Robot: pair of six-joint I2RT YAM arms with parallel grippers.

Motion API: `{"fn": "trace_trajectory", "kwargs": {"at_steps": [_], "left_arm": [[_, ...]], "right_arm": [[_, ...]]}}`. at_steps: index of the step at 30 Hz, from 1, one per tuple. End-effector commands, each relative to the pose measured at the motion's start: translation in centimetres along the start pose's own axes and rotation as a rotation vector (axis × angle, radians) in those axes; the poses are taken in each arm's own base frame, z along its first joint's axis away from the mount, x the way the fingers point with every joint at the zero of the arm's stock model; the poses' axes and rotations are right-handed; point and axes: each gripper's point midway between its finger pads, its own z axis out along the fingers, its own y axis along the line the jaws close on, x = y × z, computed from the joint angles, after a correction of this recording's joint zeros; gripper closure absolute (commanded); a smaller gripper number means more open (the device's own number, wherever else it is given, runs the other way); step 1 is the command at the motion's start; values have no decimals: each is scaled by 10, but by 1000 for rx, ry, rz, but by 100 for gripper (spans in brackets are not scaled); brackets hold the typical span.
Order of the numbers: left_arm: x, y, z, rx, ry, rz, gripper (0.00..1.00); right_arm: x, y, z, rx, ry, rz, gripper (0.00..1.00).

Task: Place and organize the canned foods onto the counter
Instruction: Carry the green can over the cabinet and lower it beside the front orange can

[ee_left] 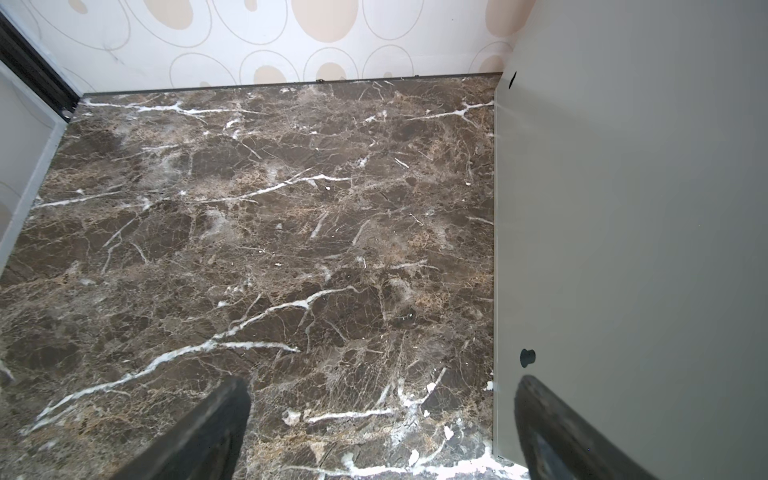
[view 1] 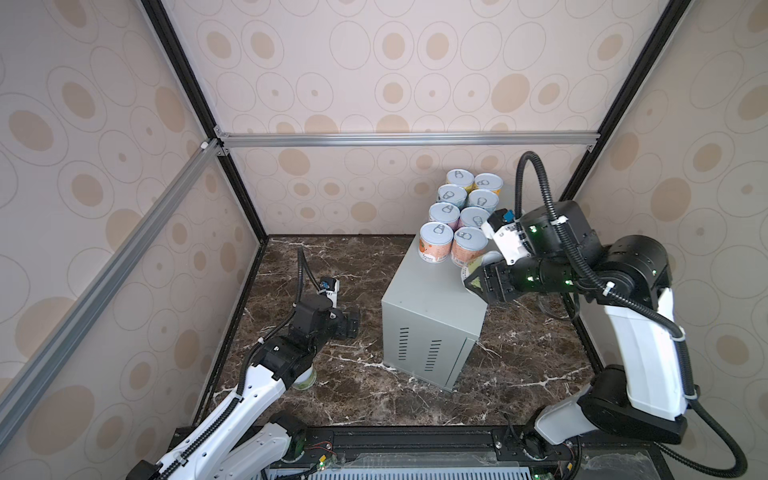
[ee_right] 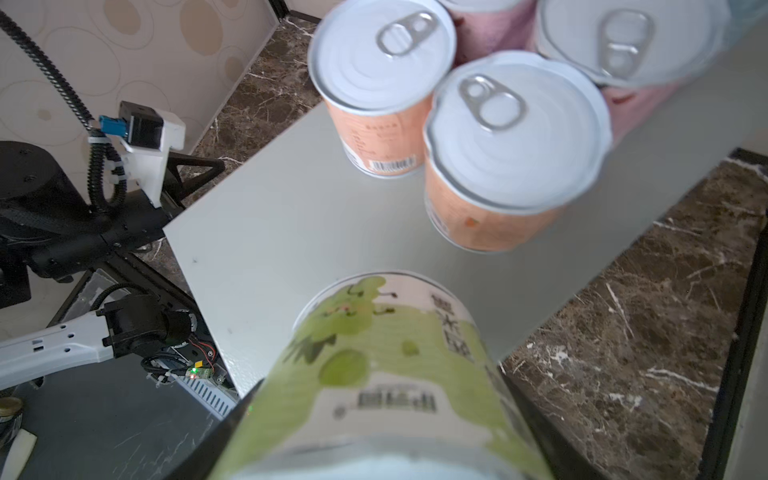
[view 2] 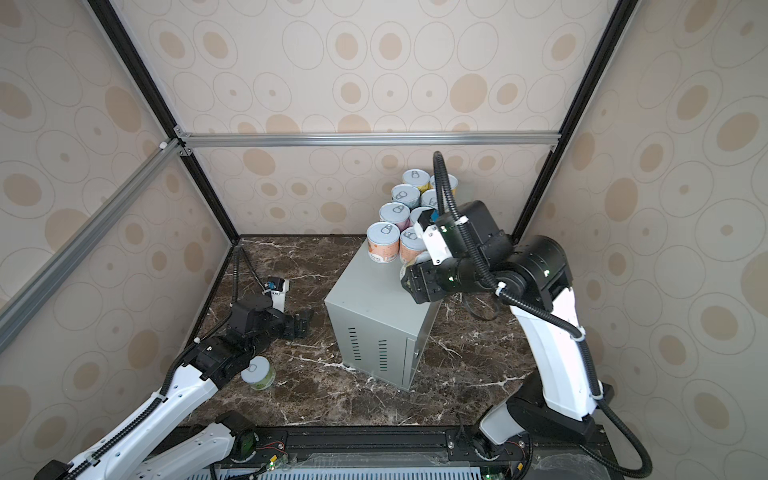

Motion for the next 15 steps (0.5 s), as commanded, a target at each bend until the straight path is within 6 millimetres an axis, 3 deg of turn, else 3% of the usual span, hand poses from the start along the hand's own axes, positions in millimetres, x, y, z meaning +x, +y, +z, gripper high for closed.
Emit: {"fn": "trace_trajectory", "kwargs": {"at_steps": [1,9,15], "left_arm": [[-8,0,-4,-2,-40,23,1],[-13,3,-12,-8,-74,17,1],[-11,0,-10,5,-66,21,1]], "right_arm": [[18,2,-5,52,71,-48,49],[8,30,26,50,81,-114,49],[6,30,32,93,79,-135,49]]}}
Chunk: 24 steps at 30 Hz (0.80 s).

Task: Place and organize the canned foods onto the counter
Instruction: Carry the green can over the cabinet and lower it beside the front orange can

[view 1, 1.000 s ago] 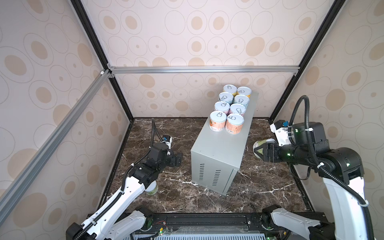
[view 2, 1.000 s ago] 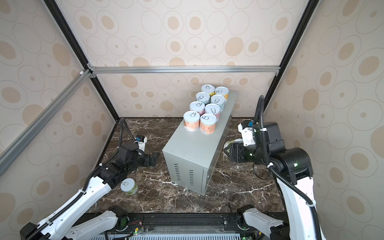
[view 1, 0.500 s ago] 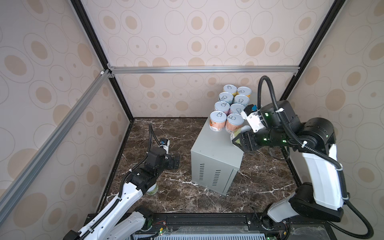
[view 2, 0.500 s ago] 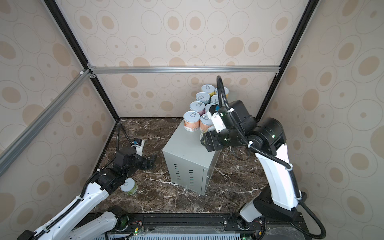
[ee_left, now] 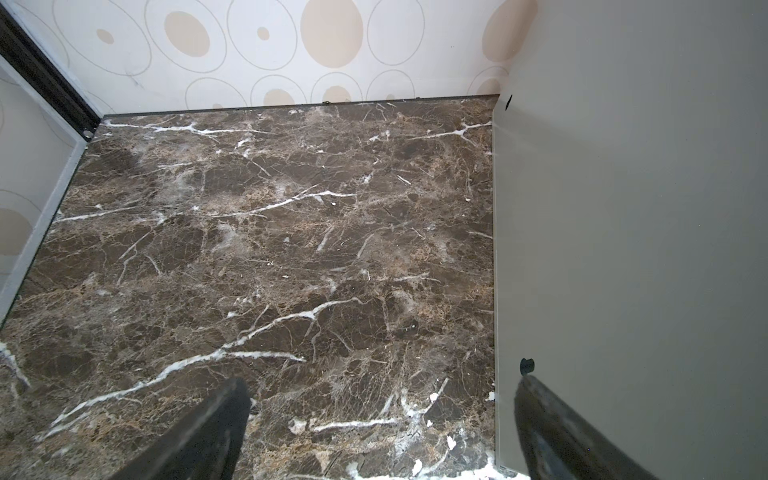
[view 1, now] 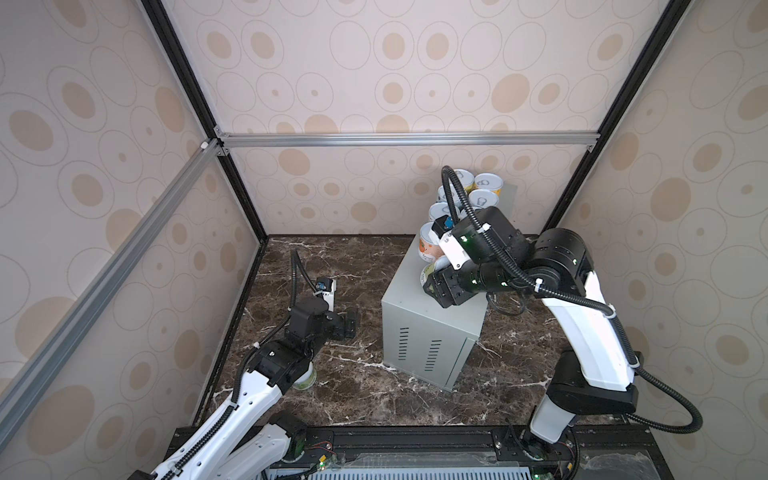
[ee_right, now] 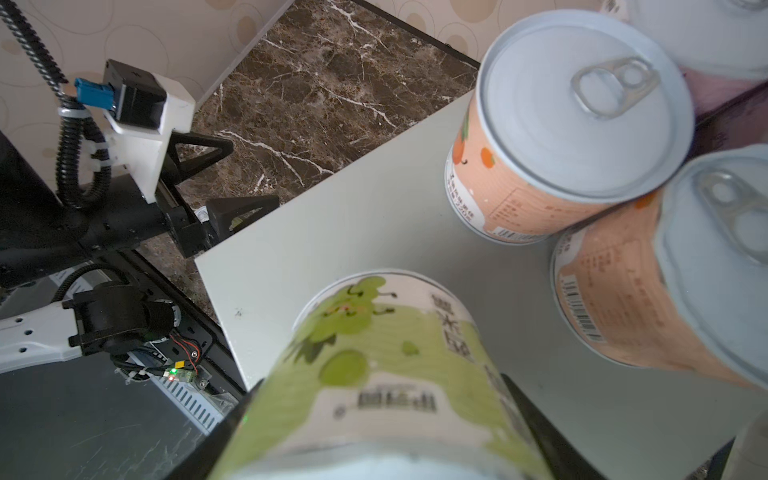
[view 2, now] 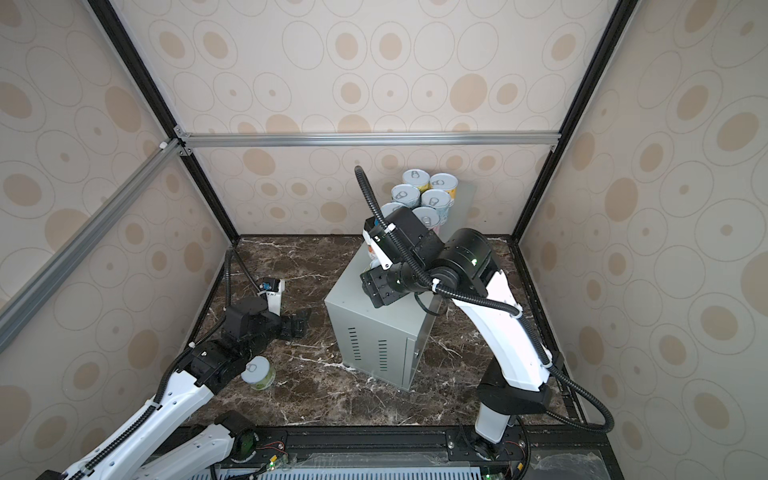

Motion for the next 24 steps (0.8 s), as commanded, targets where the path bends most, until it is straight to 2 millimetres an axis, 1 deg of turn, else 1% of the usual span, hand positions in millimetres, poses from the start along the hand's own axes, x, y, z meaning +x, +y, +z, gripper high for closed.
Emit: {"fn": "trace_trajectory", "kwargs": {"at_steps": [1,10,14,19,24], "left_arm": [[-5,-3,-1,8,-18,22,1],[-6,-3,-3,12,-26,18,1],[-5,-4,-2,15,-22,21,1],[-4,-5,-1,23,-13,25,1],[-5,-6,-2,26,-21,24,1]], "right_arm": [[16,-14,-14,69,32,-13,49],[15,-15,-3,108,50,-34,47],[16,-15,2,124,63,-40,44],[18,-10,14,123,88,-57,38],[15,-5,23,114,93,-63,31]]}}
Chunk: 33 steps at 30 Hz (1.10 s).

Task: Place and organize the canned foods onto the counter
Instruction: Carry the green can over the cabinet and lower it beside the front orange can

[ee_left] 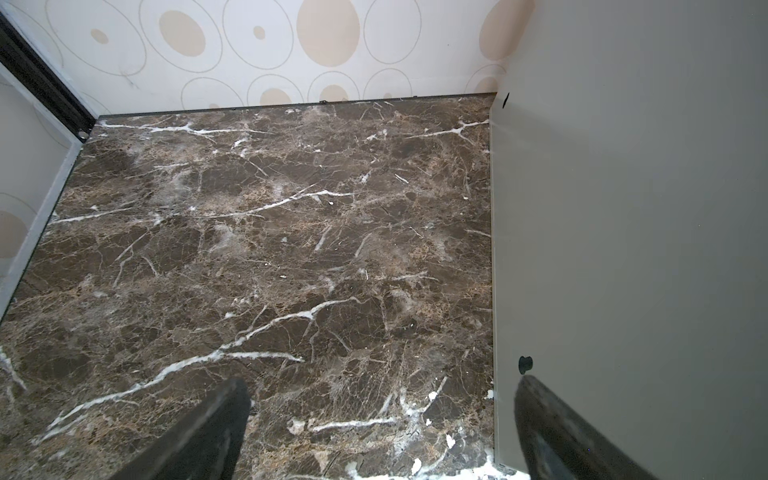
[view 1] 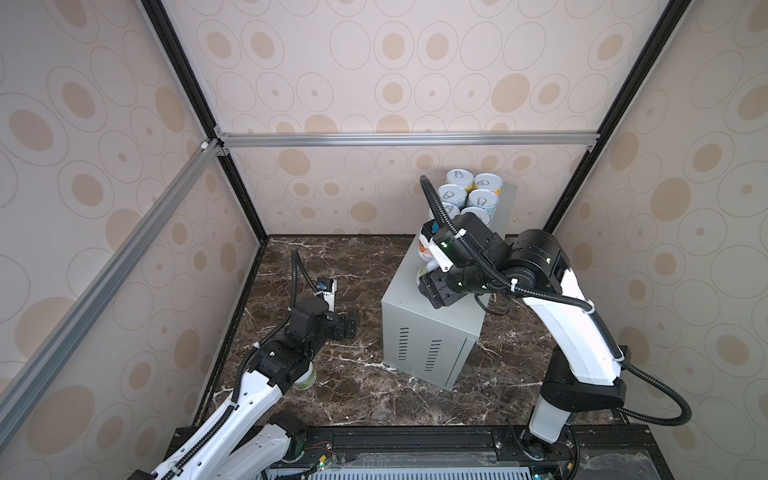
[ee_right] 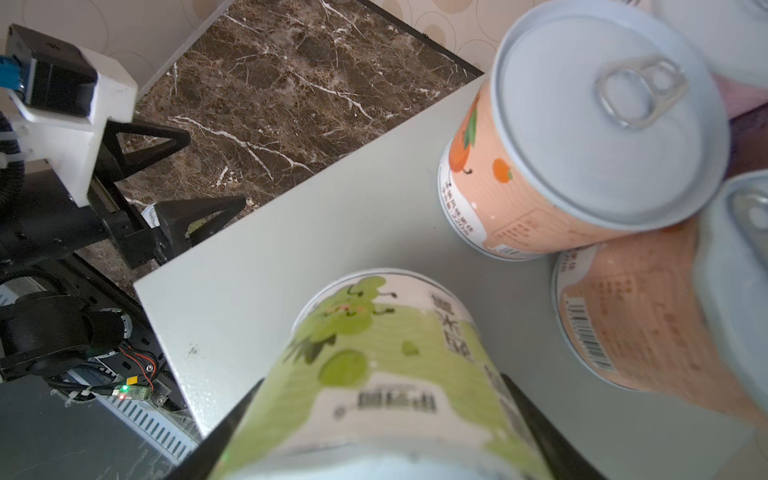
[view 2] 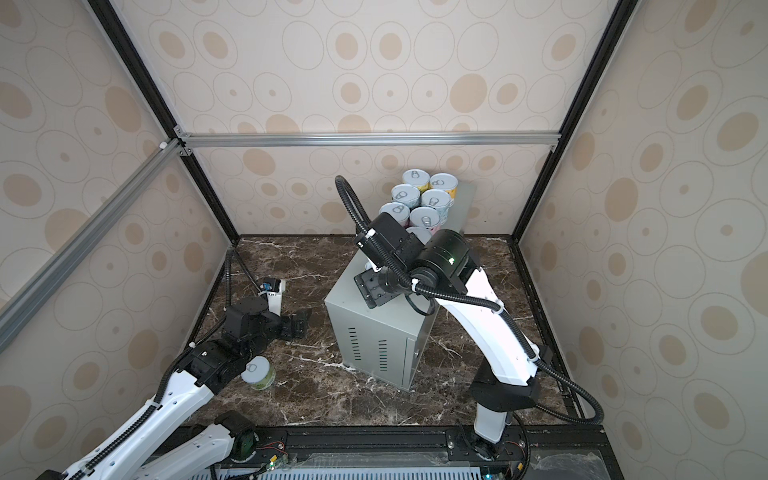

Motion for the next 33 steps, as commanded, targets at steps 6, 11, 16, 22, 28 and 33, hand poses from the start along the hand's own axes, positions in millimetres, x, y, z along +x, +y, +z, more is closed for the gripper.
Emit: {"fn": "trace_trajectory", "kwargs": {"at_steps": [6,11,16,22,28,33], "left_arm": [[-4,-6,-2,28,-17,22,1],[-6,-6,-4,29,-27,20,1],[-5,-6,-4,33,-25,20,1],[-5,-6,-3,27,-22,21,1],[-9,-3,-8,18,-48,12,1],[-7,-2,-6,13,-37,18,1]], "right_arm": [[11,5,11,9,68,-39,21],[8,8,16,3,64,-41,16],[2,11,16,-10,38,-35,12],[-5,14,5,-45,-16,-38,6],[-16,10,-11,-52,-99,-26,1],[-17,4,-24,-51,-140,-13,1]]}}
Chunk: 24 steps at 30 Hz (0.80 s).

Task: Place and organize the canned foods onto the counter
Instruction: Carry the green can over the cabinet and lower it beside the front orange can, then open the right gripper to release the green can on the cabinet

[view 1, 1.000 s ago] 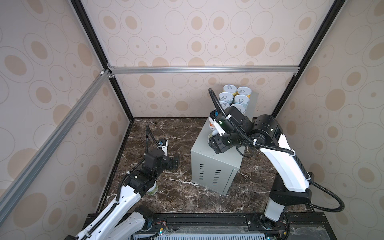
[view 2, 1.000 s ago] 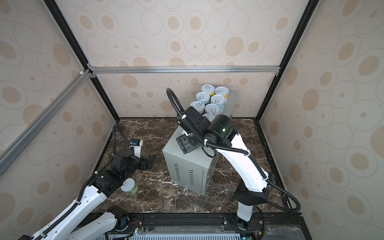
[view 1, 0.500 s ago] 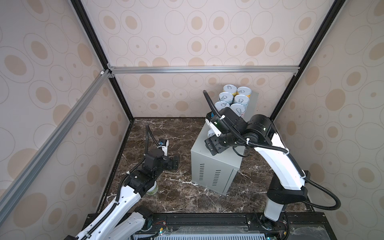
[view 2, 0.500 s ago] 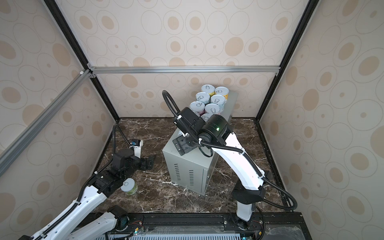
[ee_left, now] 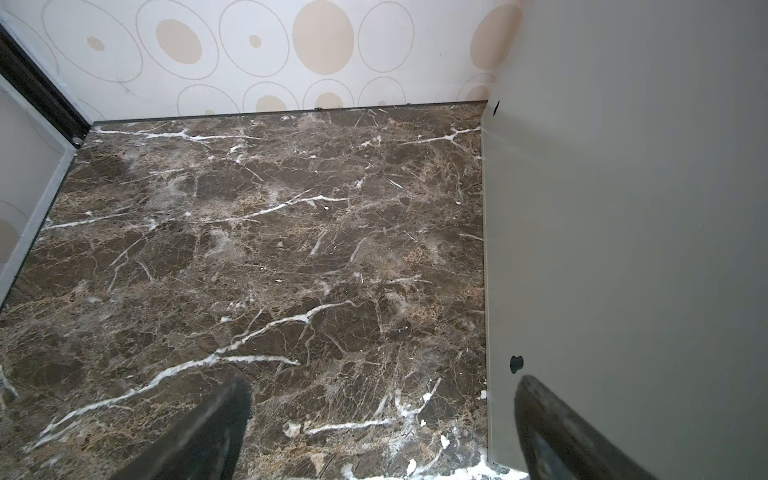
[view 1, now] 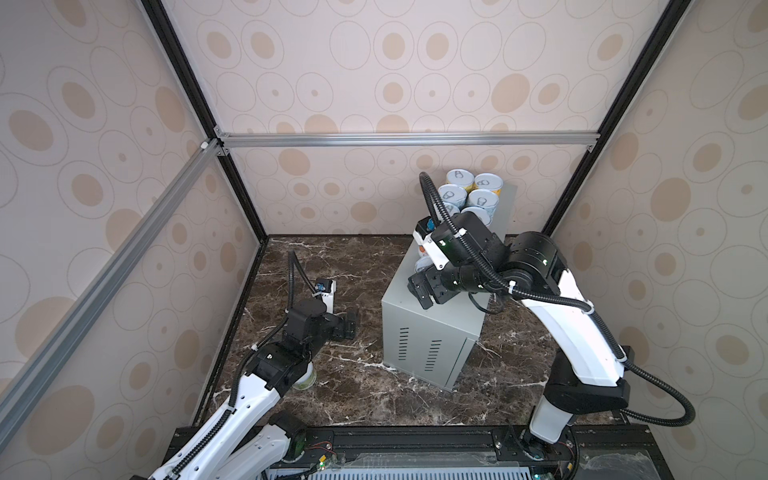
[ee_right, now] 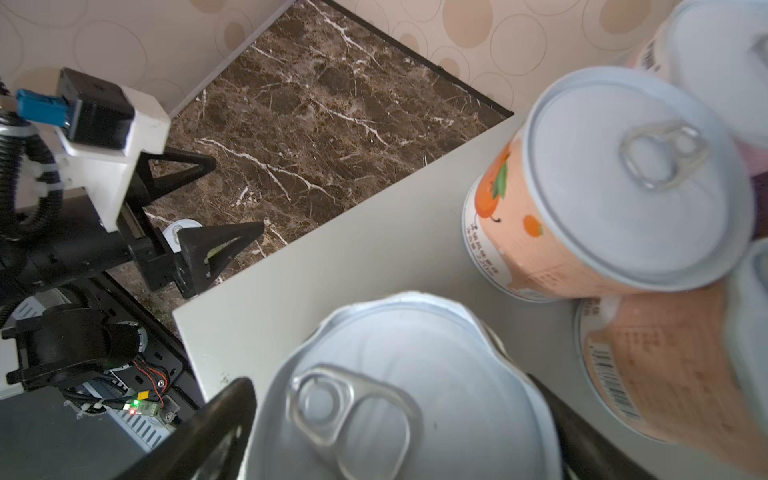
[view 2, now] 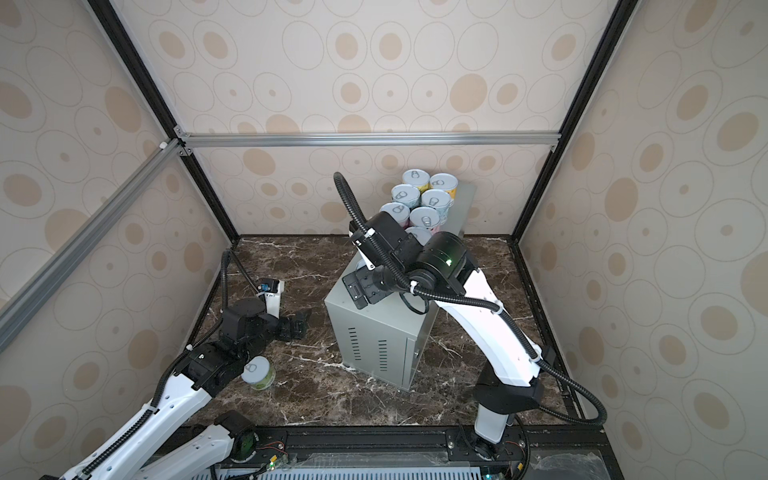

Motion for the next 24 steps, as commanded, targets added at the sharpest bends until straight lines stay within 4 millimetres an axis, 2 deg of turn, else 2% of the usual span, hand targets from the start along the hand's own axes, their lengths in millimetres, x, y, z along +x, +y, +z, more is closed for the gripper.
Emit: {"fn": "trace_trajectory", "kwargs": {"at_steps": [1,5,14,19,24], "left_arm": [[-5,0,-2,-4,-21,21,1],[-6,0,-2,-8,-24,22,1],[-3,4,2,-34,-7,27,1],[-2,6,4,-44,-2,26,1],[-2,7,3,-49,-5,26,1]], "right_arm": [[-3,-4,-20,-5,-63,-3,1],[-3,-10,-38,-16,-119,20,0],[22,-23,-57,-38,-197,80,26],[33,-17,-45,-70,-203,103,33],[35,-9,-29,-100,-211,128,39]]}}
